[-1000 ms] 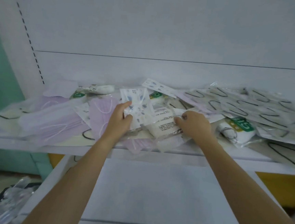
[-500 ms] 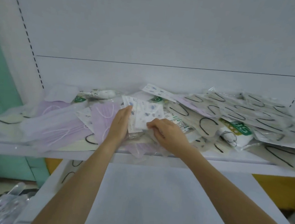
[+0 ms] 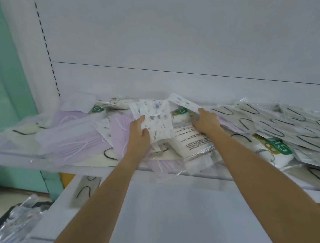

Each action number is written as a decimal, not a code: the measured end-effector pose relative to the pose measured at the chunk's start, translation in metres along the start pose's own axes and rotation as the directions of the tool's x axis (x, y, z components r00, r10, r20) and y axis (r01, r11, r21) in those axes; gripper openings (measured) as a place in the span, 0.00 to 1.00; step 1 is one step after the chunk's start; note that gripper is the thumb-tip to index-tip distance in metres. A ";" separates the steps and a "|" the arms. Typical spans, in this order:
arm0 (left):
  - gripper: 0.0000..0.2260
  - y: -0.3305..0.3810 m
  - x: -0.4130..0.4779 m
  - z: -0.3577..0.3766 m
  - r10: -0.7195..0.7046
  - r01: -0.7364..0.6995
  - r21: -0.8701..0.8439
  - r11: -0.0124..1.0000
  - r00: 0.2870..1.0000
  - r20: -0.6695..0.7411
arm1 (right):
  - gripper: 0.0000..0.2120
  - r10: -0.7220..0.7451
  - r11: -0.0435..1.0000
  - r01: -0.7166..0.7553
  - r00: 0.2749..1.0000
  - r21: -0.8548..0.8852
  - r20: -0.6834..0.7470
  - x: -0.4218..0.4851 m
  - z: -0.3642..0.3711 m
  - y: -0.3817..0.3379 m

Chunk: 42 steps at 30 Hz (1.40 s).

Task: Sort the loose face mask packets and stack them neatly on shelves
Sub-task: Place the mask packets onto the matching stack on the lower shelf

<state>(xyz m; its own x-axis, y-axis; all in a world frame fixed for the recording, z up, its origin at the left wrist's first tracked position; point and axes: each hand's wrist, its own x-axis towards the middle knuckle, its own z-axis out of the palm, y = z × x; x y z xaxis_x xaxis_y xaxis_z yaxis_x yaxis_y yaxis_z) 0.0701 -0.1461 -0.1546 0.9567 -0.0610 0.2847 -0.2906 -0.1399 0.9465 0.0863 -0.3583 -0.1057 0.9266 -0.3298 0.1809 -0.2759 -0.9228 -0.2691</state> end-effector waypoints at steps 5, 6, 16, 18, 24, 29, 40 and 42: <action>0.22 -0.001 0.000 0.001 0.003 -0.001 0.022 1.000 0.998 -0.068 | 0.12 0.035 0.999 -0.029 0.987 0.039 -0.159 0.013 0.009 -0.005; 0.23 -0.001 0.000 0.001 -0.005 0.006 0.020 1.000 0.998 -0.068 | 0.12 0.048 0.994 -0.029 0.982 0.107 -0.182 0.014 0.010 -0.006; 0.29 -0.002 0.002 0.001 -0.034 0.034 -0.070 0.997 0.999 -0.009 | 0.15 -0.473 0.854 0.492 0.870 0.169 -0.142 -0.063 0.022 -0.059; 0.27 -0.003 0.003 -0.001 -0.022 0.019 -0.067 0.998 0.999 -0.039 | 0.17 -0.572 0.799 0.557 0.820 0.227 0.003 -0.074 0.026 -0.064; 0.26 -0.003 0.000 -0.001 0.030 -0.035 -0.019 0.999 0.970 -0.241 | 0.18 -0.322 0.838 0.353 0.936 0.415 -0.146 -0.028 0.005 -0.048; 0.22 -0.006 0.004 0.001 -0.015 0.025 0.030 0.999 0.955 -0.295 | 0.31 -0.370 0.929 0.368 0.924 0.037 0.097 0.009 0.018 -0.057; 0.25 0.002 -0.002 0.001 -0.051 0.040 -0.043 0.998 0.948 -0.315 | 0.15 -0.329 0.942 0.305 0.921 -0.140 -0.207 0.015 0.019 -0.054; 0.26 0.004 -0.003 0.001 -0.063 0.048 -0.055 0.997 0.946 -0.317 | 0.13 -0.165 0.943 0.248 0.927 0.222 -0.336 0.013 0.004 -0.044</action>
<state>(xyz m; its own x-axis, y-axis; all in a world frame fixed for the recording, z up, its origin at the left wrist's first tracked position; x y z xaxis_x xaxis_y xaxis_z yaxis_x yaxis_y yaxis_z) 0.0664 -0.1479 -0.1522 0.9293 0.2644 0.2578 -0.2428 -0.0886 0.9660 0.1114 -0.3215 -0.0955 0.8187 -0.2207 0.5302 0.0267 -0.9076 -0.4190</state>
